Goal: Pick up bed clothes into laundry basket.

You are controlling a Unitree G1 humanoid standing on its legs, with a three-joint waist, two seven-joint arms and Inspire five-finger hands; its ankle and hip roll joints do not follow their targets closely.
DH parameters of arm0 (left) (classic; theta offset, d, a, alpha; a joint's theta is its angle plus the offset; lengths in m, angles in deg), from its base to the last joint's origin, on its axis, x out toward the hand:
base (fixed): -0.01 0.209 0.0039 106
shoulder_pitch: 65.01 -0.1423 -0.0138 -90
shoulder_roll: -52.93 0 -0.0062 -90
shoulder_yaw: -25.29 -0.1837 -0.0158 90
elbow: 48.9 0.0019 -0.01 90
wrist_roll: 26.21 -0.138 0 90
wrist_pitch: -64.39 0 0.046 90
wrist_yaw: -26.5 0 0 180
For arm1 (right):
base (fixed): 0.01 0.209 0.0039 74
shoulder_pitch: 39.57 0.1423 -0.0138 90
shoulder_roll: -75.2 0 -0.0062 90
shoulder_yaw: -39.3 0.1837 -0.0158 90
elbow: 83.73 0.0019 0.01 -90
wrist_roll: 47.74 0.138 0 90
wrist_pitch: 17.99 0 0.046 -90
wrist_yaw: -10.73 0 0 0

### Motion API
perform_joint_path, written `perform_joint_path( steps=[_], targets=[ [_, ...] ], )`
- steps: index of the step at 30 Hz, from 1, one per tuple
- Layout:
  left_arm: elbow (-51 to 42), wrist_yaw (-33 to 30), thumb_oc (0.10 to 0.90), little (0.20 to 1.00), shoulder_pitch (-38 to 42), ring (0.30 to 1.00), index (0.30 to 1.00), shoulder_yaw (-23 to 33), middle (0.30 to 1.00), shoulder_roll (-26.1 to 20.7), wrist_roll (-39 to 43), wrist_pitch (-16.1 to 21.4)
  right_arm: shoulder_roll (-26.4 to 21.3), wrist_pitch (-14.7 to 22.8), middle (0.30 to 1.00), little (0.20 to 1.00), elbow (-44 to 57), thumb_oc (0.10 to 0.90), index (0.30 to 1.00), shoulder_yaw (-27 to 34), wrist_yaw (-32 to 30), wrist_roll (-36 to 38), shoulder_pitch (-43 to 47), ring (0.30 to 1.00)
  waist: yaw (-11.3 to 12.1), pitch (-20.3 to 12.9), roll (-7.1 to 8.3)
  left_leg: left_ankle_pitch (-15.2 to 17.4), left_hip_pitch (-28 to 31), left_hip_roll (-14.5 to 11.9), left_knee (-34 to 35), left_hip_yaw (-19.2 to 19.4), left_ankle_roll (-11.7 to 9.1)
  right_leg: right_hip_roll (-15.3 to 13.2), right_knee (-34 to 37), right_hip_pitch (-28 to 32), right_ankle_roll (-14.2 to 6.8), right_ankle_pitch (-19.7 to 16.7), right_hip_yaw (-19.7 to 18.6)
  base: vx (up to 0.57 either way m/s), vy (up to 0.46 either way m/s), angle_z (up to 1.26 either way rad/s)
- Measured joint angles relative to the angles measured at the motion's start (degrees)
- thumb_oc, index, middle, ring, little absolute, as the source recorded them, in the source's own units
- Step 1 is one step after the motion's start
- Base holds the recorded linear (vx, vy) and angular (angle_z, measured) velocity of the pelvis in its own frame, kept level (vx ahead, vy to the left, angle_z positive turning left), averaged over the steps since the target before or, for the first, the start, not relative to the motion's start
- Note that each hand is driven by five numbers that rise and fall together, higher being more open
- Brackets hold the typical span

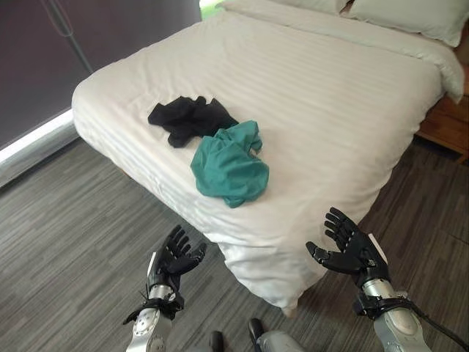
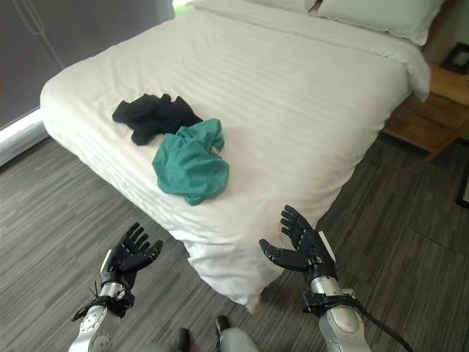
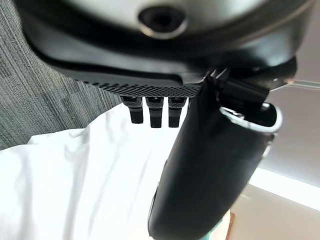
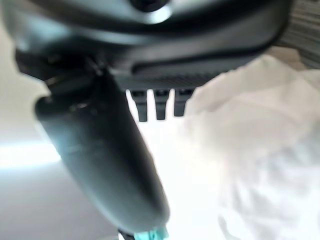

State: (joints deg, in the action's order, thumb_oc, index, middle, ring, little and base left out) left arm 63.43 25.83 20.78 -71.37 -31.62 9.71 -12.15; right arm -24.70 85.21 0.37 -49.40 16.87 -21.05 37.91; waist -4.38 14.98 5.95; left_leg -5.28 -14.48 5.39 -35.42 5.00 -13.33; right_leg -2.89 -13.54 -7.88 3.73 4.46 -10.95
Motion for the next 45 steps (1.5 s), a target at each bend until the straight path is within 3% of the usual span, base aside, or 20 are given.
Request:
perform_joint_path(
  steps=[2,5,6,7,9,11,14,16,18,21,26,27,28,29,32,33,34,36,40,45],
  targets=[
    [1.55,0.34,0.800,0.900,0.04,0.900,0.900,0.02,0.900,2.05,0.06,-0.09,0.13,-0.21,0.900,0.900,0.04,0.800,0.900,-0.22,0.06,0.01,0.34,0.900,-0.17,0.00,0.96,-0.97,-5.51,-3.25,-32.21,4.03,0.87,-1.65,4.98,3.57,3.50,-3.41,-0.70,-0.01,0.021,-0.12],
    [1.37,1.21,0.800,0.900,2.21,0.900,0.900,-1.07,0.900,4.01,-0.01,0.01,-0.34,-0.11,0.900,0.900,0.58,0.800,0.900,1.88,-0.21,0.14,-0.39,0.900,-2.31,0.38,4.27,-3.60,-9.97,6.23,-50.45,2.10,-1.17,-5.72,3.99,1.63,4.70,-4.02,-1.29,0.02,0.060,0.01],
    [0.43,1.17,0.800,0.900,3.10,0.900,0.900,-1.51,0.900,4.51,-0.01,0.00,-0.67,-0.04,0.900,0.900,0.64,0.800,0.900,2.70,-0.21,0.14,-0.42,0.900,-2.84,0.16,2.11,-3.87,-13.21,6.32,-57.71,1.10,-1.92,-3.19,-3.24,-3.07,5.07,-1.68,1.73,0.04,0.083,-0.34],
    [-2.09,1.23,0.800,0.900,3.50,0.900,0.900,-1.56,0.900,2.54,-0.04,0.74,1.75,-0.84,0.900,0.900,-1.63,0.800,0.900,2.99,-0.42,0.11,1.17,0.900,-2.27,0.64,2.63,-0.49,-14.00,2.22,-66.45,2.34,2.15,0.50,-8.61,-5.21,0.30,2.51,0.58,0.05,0.136,-0.55],
    [-0.37,0.88,0.800,0.900,4.54,0.900,0.900,-0.99,0.900,-0.13,-0.04,0.22,5.20,-1.76,0.900,0.900,-3.02,0.800,0.900,1.41,-1.38,0.17,2.41,0.900,-1.95,0.83,5.77,1.48,-14.13,0.03,-63.15,1.54,4.39,0.28,-5.03,-3.49,4.46,-0.73,-0.60,0.11,0.255,-0.72],
    [0.14,-0.02,0.800,0.900,5.10,0.900,0.900,0.20,0.900,-0.93,1.07,0.15,4.89,-1.52,0.900,0.900,-1.54,0.800,0.900,0.11,-1.31,0.17,0.77,0.900,-2.78,-0.38,8.03,2.03,-12.17,-5.41,-43.99,-4.31,5.54,-3.38,4.77,-1.04,-0.90,-3.35,-2.50,0.15,0.289,-0.69],
    [2.88,-0.02,0.800,0.900,10.43,0.900,0.900,3.05,0.900,2.51,2.69,1.99,0.43,-0.72,0.900,0.900,-0.93,0.800,0.900,3.17,-1.52,0.53,-0.69,0.900,-5.02,-0.13,3.32,-0.34,-4.17,-21.19,-3.68,-12.35,3.23,-1.94,-7.25,-6.57,-0.28,-0.12,1.55,0.18,0.414,-0.15],
    [4.63,-0.58,0.800,0.900,11.99,0.900,0.900,0.33,0.900,2.60,4.49,2.27,0.91,-0.15,0.900,0.900,-2.32,0.800,0.900,6.39,-2.75,1.37,-1.98,0.900,-6.48,-3.73,-0.41,-2.39,-2.43,-26.34,12.74,-5.46,3.30,-2.37,-6.53,-8.74,1.29,-0.93,3.27,0.17,0.613,0.25],
    [3.92,-0.81,0.800,0.900,13.07,0.900,0.900,-1.74,0.900,2.40,4.51,3.19,-2.77,0.96,0.900,0.900,-2.11,0.800,0.900,7.54,-2.68,1.56,-4.58,0.900,-7.79,-5.07,-4.51,-0.43,-0.96,-25.90,17.63,-2.09,4.23,-1.29,-8.22,-10.45,-8.09,3.55,0.62,0.28,0.633,0.05],
    [3.86,-0.15,0.800,0.900,14.88,0.900,0.900,-2.26,0.900,1.77,5.20,3.70,-3.86,0.45,0.900,0.900,-3.10,0.800,0.900,7.38,-3.61,1.60,-5.08,0.900,-9.29,-7.82,-8.06,-1.14,3.01,-25.07,24.02,0.34,1.70,-0.87,-7.78,-12.76,-9.81,0.72,2.90,0.35,0.480,0.11],
    [0.34,0.01,0.800,0.900,18.54,0.900,0.900,-1.84,0.900,-2.51,6.65,4.97,-5.45,0.77,0.900,0.900,-0.67,0.800,0.900,5.17,-3.49,1.70,-3.17,0.900,-8.84,-8.36,-9.65,4.52,9.71,-23.63,22.41,1.41,9.60,-1.95,-13.89,-19.37,-10.66,1.99,-2.33,0.27,0.391,-0.30],
    [-0.57,0.81,0.800,0.900,19.54,0.900,0.900,-2.09,0.900,-3.82,6.40,5.25,-5.16,0.87,0.900,0.900,-0.10,0.800,0.900,7.12,-3.14,1.84,-3.50,0.900,-10.23,-8.11,-8.04,12.91,10.34,-21.80,22.75,1.51,4.84,-5.10,-16.03,-20.59,-17.38,3.76,-3.85,0.25,0.514,0.24],
    [-0.03,0.65,0.800,0.900,18.72,0.900,0.900,-4.05,0.900,-6.56,6.31,5.65,-1.18,0.43,0.900,0.900,-0.94,0.800,0.900,8.35,-4.05,3.47,-3.28,0.900,-9.80,-8.47,-6.47,15.32,7.51,-16.92,20.57,4.43,2.53,-10.79,-6.18,-19.13,-14.16,-0.67,-3.75,0.28,0.674,0.39],
    [0.74,-0.01,0.800,0.900,19.28,0.900,0.900,-7.92,0.900,-10.20,5.91,5.88,0.25,1.08,0.900,0.900,-0.51,0.800,0.900,8.56,-4.17,4.45,-3.57,0.900,-9.85,-8.08,-5.77,18.93,3.35,-12.16,14.20,5.70,7.87,-14.46,1.92,-16.34,-9.21,-6.54,-3.78,0.17,0.671,-0.01],
    [1.41,0.83,0.800,0.900,16.54,0.900,0.900,-8.95,0.900,-13.33,3.26,5.23,5.53,1.11,0.900,0.900,-1.65,0.800,0.900,7.57,-4.13,7.35,-2.19,0.900,-8.39,-6.83,-7.91,20.34,-0.84,-11.80,9.40,8.62,10.39,-14.60,7.70,-15.81,-9.91,-22.26,-5.92,-0.04,0.665,-0.44],
    [1.43,1.59,0.800,0.900,15.05,0.900,0.900,-8.33,0.900,-15.82,3.22,3.03,8.88,1.10,0.900,0.900,-2.25,0.800,0.900,5.66,-3.75,9.17,0.45,0.900,-7.92,-4.21,-10.96,22.26,-2.82,-13.87,8.07,9.53,14.66,-11.27,8.12,-18.28,-3.87,-34.44,-3.94,-0.10,0.643,-0.45],
    [1.07,2.56,0.800,0.900,14.95,0.900,0.900,-8.45,0.900,-15.61,3.12,1.48,8.87,0.98,0.900,0.900,-2.05,0.800,0.900,5.19,-3.21,9.13,-0.11,0.900,-8.07,-1.68,-13.46,22.14,-2.70,-15.37,8.21,8.45,17.26,-8.92,1.11,-18.80,-3.42,-34.66,-0.58,-0.06,0.741,-0.16],
    [-1.49,3.45,0.800,0.900,11.16,0.900,0.900,-7.32,0.900,-13.02,2.50,0.85,7.58,-0.29,0.900,0.900,-2.18,0.800,0.900,4.84,-2.72,8.78,-2.78,0.900,-6.86,-0.66,-14.97,18.76,0.55,-15.08,12.23,10.66,15.91,-8.11,-17.81,-22.13,-4.82,-24.92,1.38,0.03,0.582,0.11],
    [-6.99,4.84,0.800,0.900,3.29,0.900,0.900,-5.03,0.900,-13.10,2.20,-0.78,3.93,-0.51,0.900,0.900,-1.27,0.800,0.900,7.56,-2.20,4.27,-1.93,0.900,-5.64,1.47,-16.16,13.19,7.31,-11.83,25.46,11.61,18.82,8.68,-59.75,-22.90,-11.25,-21.90,-2.66,0.13,0.236,-0.03],
    [-7.37,4.01,0.800,0.900,13.13,0.900,0.900,-3.92,0.900,-11.10,2.27,-0.73,3.68,0.31,0.900,0.900,1.16,0.800,0.900,15.11,-2.64,3.40,0.71,0.900,-8.45,3.08,-11.88,10.98,12.47,-5.02,32.65,10.52,19.12,10.38,-47.52,-21.98,-12.31,-2.32,-1.80,0.23,0.105,0.11]
  ],
)
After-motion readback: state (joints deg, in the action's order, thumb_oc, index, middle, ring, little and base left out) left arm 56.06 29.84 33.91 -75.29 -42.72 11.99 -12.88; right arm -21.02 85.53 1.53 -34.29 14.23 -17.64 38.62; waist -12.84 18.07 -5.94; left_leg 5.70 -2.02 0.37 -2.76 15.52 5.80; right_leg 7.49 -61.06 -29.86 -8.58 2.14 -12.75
